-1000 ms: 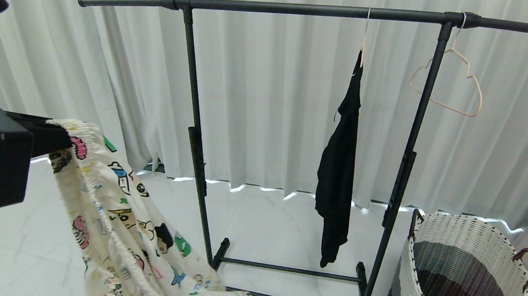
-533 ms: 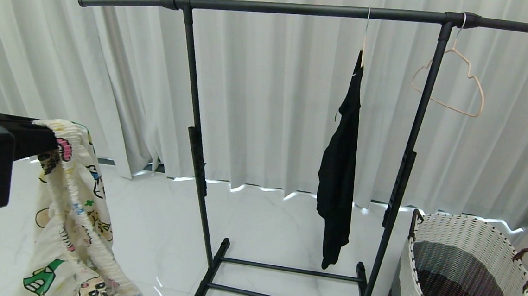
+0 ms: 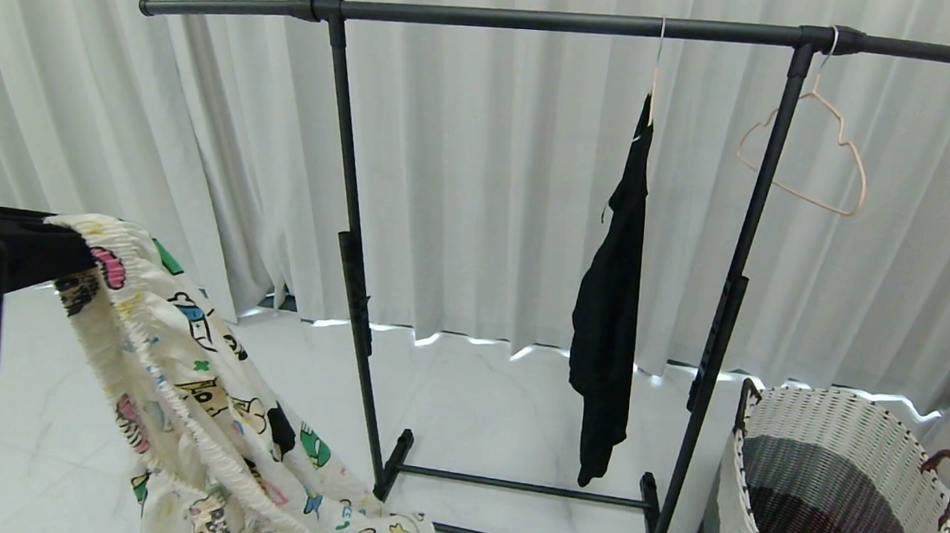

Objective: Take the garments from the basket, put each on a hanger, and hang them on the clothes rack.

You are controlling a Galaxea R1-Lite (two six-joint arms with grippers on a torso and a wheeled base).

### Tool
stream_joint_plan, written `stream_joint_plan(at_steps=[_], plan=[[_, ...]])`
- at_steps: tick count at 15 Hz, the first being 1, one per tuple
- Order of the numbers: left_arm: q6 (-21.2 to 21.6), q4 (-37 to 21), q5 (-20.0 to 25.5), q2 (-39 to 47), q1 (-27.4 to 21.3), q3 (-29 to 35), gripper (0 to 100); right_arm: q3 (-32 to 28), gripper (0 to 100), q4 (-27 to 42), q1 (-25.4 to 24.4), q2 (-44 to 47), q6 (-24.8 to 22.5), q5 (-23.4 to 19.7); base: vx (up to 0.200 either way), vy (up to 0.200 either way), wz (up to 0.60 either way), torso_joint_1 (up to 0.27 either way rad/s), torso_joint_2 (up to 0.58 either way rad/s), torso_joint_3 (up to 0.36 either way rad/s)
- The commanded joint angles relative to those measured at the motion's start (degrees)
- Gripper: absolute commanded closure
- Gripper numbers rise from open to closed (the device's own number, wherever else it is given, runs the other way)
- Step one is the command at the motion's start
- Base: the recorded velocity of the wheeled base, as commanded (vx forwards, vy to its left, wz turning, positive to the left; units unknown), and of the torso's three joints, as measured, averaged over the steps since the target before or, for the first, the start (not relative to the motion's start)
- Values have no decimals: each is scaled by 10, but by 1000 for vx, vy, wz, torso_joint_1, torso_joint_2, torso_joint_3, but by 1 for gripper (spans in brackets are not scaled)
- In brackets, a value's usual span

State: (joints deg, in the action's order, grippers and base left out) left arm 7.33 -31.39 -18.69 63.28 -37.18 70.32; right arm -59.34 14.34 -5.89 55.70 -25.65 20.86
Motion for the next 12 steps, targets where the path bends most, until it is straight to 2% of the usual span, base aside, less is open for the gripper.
stream_joint_plan(at_steps=[1, 5, 12], plan=[[1, 0, 0, -2, 0, -2, 100, 1, 0, -1, 0, 2, 6, -5, 0, 0, 0, 100, -276, -261], [1, 0, 0, -15, 0, -13, 100, 2, 0, -1, 0, 8, 49, -6, 0, 0, 0, 143, -480, -292], [8, 0, 0, -18, 0, -16, 100, 10, 0, -1, -1, 6, 55, -6, 0, 0, 0, 181, -466, -288]])
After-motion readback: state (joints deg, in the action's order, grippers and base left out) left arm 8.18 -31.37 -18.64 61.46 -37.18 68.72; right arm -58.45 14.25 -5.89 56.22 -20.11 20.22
